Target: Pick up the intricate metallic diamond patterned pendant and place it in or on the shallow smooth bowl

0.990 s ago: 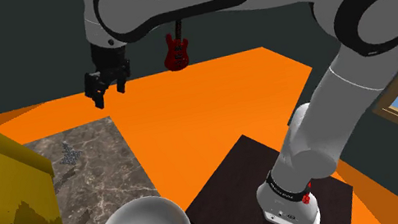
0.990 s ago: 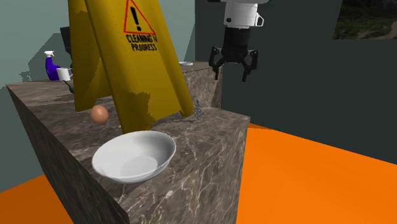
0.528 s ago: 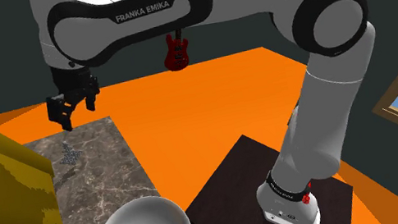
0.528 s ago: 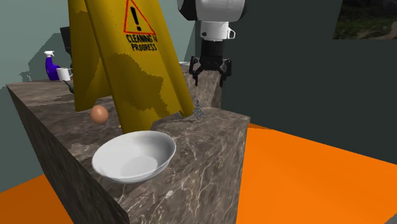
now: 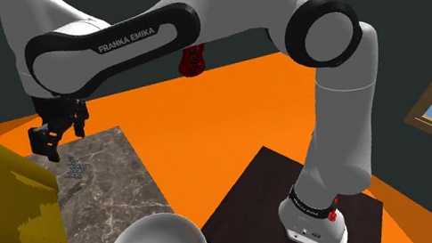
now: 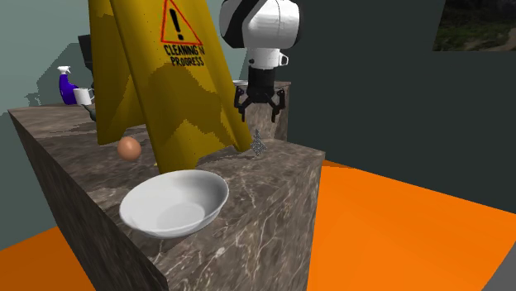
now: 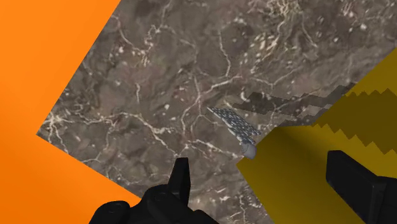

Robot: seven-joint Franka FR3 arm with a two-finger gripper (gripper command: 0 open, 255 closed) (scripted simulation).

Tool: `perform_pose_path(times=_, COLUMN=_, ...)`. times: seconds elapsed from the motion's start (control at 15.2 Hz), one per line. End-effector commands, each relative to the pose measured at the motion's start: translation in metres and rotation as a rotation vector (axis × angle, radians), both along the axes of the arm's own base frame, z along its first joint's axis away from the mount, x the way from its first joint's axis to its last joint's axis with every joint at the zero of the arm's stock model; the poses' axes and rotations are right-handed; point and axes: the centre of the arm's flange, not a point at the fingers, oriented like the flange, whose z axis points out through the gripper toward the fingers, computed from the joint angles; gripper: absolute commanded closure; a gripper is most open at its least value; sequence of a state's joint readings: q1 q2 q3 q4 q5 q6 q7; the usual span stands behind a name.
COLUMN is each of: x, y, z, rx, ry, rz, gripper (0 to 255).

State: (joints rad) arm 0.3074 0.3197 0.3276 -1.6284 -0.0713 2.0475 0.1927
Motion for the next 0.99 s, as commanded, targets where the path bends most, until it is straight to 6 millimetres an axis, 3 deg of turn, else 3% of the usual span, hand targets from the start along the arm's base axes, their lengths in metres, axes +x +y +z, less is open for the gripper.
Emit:
perform_pose_path(times=0.0, x=0.0, y=0.001, z=-0.01, rx=0.0, ry=0.0, rz=0.001, gripper=0)
perform_pose_path(times=0.13, x=0.001, y=0.002, z=-0.024, rx=0.0, ry=0.0, rz=0.001, gripper=0)
perform_pose_path(times=0.66, x=0.001, y=0.002, z=-0.024, rx=0.0, ry=0.0, rz=0.001, gripper=0)
perform_pose_path(times=0.73, x=0.001, y=0.002, z=-0.024, rx=0.0, ry=0.0, rz=0.001, gripper=255)
perform_pose_path(times=0.92, x=0.001, y=0.002, z=-0.024, rx=0.0, ry=0.0, rz=0.001, gripper=255)
